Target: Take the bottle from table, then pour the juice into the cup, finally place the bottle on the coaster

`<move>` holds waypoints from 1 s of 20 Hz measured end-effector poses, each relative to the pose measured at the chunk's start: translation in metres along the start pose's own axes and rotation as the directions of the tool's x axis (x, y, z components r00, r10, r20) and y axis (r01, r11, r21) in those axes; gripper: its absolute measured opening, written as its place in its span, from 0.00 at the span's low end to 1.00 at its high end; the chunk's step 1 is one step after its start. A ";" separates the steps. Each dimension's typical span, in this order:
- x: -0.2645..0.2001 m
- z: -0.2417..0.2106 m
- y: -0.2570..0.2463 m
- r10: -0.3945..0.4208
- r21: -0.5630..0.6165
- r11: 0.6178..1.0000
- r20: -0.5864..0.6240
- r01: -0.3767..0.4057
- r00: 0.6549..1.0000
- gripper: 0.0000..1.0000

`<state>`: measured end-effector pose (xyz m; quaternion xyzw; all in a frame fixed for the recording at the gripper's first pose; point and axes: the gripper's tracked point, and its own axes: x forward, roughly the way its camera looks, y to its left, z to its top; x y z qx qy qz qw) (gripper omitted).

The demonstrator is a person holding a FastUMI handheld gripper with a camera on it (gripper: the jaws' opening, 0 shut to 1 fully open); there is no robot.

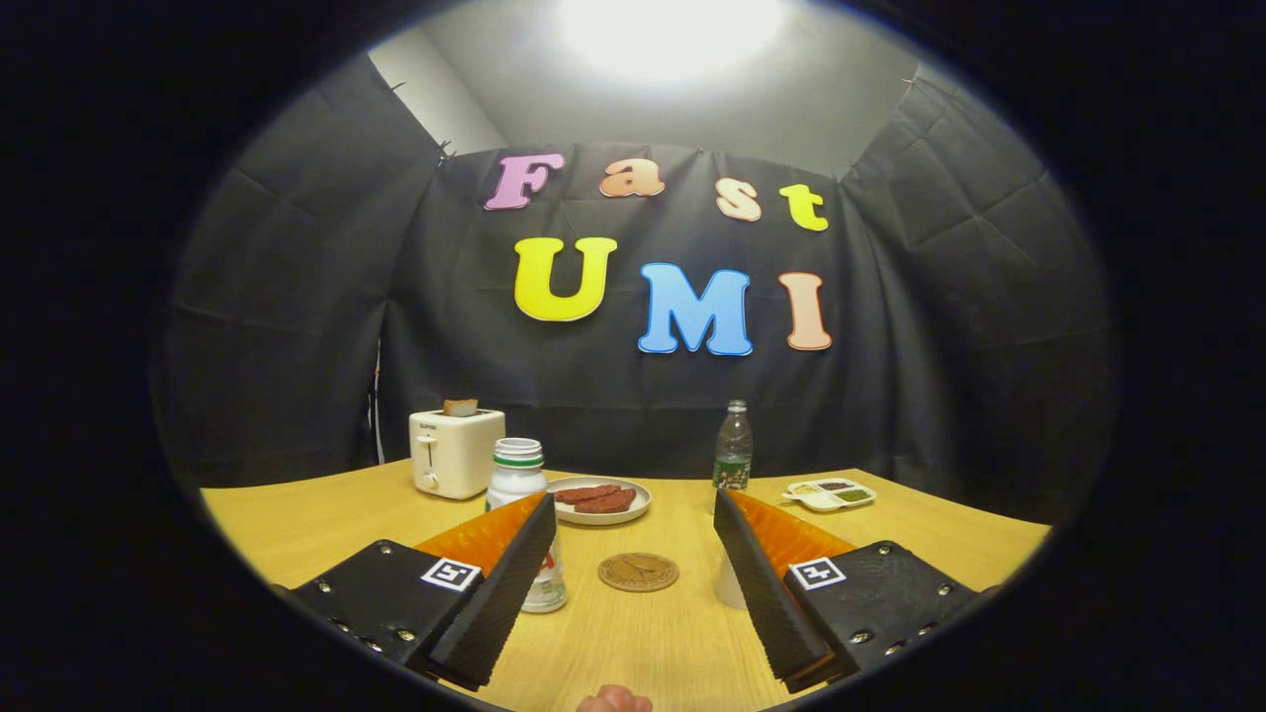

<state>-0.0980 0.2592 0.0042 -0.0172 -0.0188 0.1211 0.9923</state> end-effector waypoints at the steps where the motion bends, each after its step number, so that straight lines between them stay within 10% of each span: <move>1: 0.002 -0.004 0.011 0.021 -0.005 1.000 0.000 -0.021 1.000 0.98; 20: 0.099 -0.060 0.089 0.207 -0.011 0.978 -0.064 -0.208 0.976 0.98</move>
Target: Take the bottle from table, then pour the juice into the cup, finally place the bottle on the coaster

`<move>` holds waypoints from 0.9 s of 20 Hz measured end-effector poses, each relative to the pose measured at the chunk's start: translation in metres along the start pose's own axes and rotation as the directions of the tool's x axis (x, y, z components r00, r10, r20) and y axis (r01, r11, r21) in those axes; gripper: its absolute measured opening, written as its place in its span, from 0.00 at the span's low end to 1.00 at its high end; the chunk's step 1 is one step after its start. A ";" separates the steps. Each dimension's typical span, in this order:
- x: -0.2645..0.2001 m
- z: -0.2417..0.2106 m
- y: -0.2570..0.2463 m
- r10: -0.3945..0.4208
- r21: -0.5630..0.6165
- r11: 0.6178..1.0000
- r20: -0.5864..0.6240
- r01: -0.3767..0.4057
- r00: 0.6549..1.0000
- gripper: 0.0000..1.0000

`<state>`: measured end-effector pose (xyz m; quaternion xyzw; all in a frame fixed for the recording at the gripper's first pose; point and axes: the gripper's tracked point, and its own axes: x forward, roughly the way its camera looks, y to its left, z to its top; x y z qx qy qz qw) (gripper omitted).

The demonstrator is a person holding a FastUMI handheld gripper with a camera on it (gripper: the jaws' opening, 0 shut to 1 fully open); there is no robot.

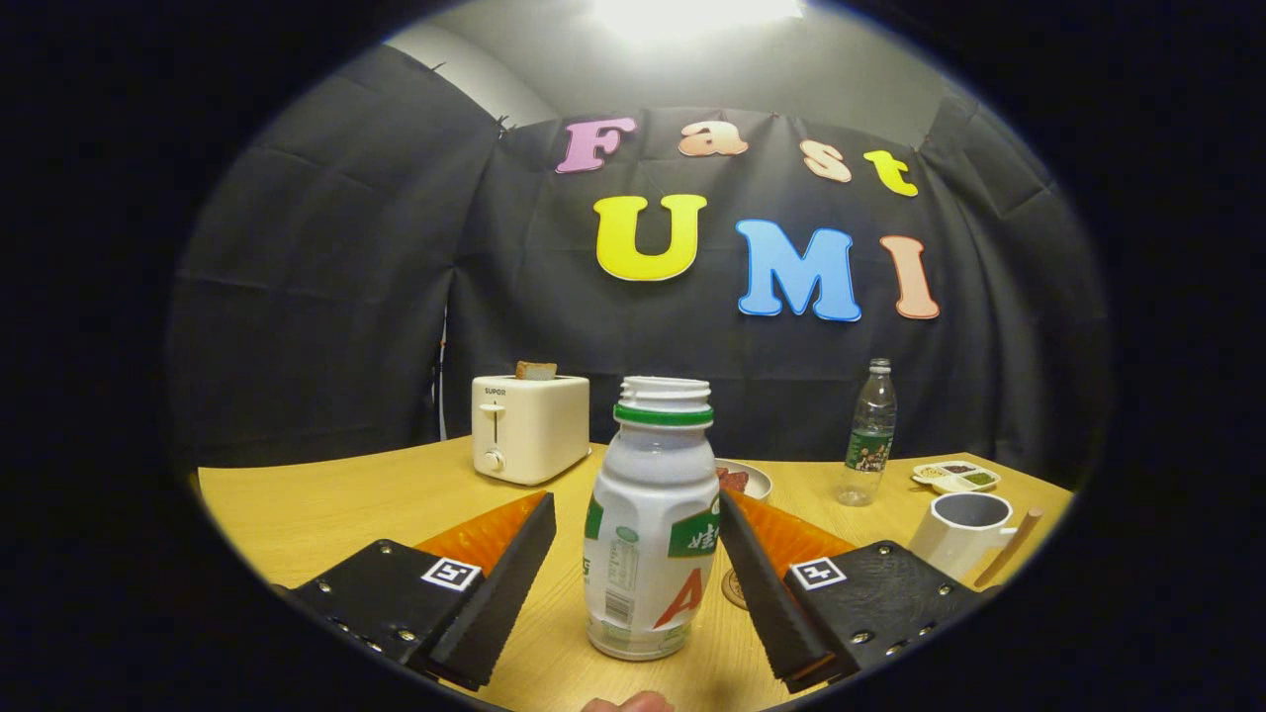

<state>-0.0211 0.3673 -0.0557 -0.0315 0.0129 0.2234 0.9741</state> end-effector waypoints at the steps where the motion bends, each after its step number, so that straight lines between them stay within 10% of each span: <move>1: 0.003 -0.004 -0.002 -0.011 -0.004 1.000 -0.011 0.011 1.000 0.98; 5: 0.004 -0.010 0.004 -0.001 0.023 1.000 -0.016 0.001 1.000 0.72; 18: 0.005 -0.009 -0.020 -0.063 0.143 0.987 -0.091 0.076 0.994 0.68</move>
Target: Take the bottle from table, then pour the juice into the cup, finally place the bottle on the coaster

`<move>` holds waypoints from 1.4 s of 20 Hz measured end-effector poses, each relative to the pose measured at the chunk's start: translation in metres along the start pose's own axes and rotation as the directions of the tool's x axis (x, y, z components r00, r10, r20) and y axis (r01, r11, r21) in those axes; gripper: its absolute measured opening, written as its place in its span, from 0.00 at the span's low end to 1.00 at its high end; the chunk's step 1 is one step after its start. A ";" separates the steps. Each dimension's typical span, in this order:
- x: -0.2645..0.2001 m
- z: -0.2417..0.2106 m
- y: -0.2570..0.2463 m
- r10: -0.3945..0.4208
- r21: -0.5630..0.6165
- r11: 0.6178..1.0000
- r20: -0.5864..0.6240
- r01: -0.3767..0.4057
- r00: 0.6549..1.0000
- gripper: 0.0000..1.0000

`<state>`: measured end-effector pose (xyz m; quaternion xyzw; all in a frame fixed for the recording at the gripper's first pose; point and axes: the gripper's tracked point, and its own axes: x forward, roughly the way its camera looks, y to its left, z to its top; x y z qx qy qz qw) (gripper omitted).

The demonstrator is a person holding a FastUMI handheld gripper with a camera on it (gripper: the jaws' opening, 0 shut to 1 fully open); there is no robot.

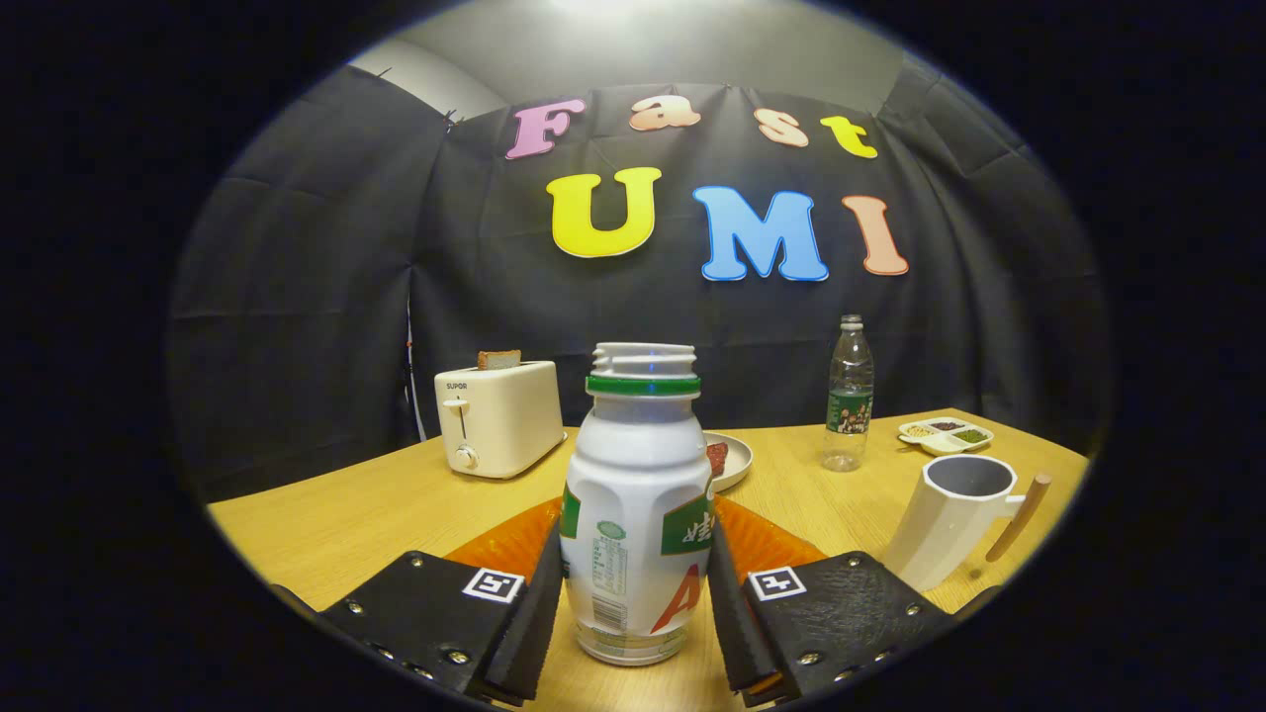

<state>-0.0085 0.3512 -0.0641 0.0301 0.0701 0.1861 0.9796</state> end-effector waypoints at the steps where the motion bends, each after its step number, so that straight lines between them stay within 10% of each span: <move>1: 0.000 0.003 -0.001 -0.007 0.020 1.000 0.002 0.007 1.000 0.68; 10: -0.002 0.019 -0.010 -0.015 0.234 0.972 0.026 0.009 1.000 0.68; 28: 0.003 0.025 -0.042 -0.036 0.642 0.766 0.105 -0.040 0.994 0.67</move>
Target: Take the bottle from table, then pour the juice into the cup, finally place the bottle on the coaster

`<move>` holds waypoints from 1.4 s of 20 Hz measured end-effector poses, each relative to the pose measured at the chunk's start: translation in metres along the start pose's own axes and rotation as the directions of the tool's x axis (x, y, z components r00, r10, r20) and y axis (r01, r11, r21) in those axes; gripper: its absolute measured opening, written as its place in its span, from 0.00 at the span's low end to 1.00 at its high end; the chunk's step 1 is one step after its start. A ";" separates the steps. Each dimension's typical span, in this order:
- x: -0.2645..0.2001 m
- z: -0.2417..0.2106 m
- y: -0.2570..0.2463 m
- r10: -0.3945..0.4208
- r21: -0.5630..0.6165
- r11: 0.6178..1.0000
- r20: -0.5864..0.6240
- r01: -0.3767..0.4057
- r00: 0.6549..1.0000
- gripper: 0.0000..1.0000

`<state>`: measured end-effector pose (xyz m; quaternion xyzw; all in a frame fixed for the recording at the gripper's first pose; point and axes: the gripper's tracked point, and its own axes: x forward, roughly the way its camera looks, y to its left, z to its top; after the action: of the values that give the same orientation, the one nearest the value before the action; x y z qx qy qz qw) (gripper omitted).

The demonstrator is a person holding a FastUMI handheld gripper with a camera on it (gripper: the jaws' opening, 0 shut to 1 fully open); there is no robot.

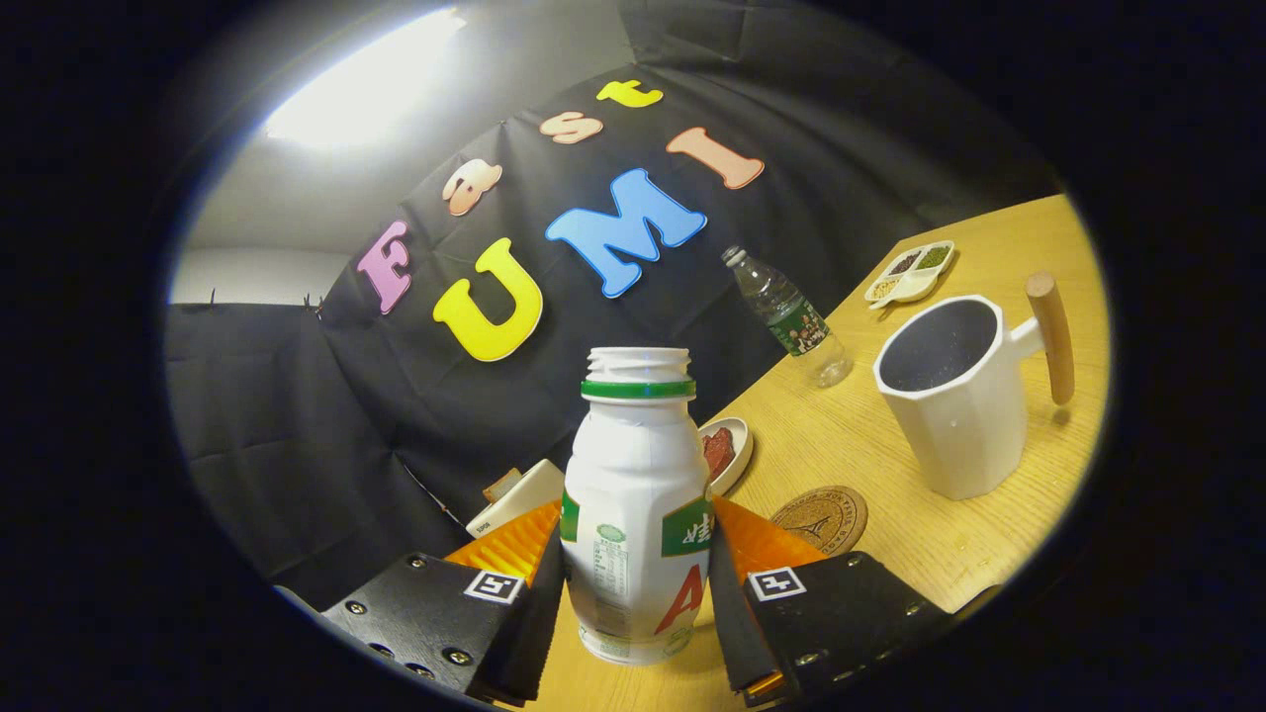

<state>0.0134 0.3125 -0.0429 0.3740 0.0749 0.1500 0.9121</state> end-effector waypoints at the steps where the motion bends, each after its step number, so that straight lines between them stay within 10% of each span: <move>1: 0.000 -0.001 0.000 0.006 0.025 1.000 0.002 -0.006 1.000 0.67; 28: 0.002 0.015 -0.029 0.027 0.479 0.876 0.073 -0.058 0.997 0.67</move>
<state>0.0254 0.2837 -0.0526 0.5947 0.0725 0.1347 0.7892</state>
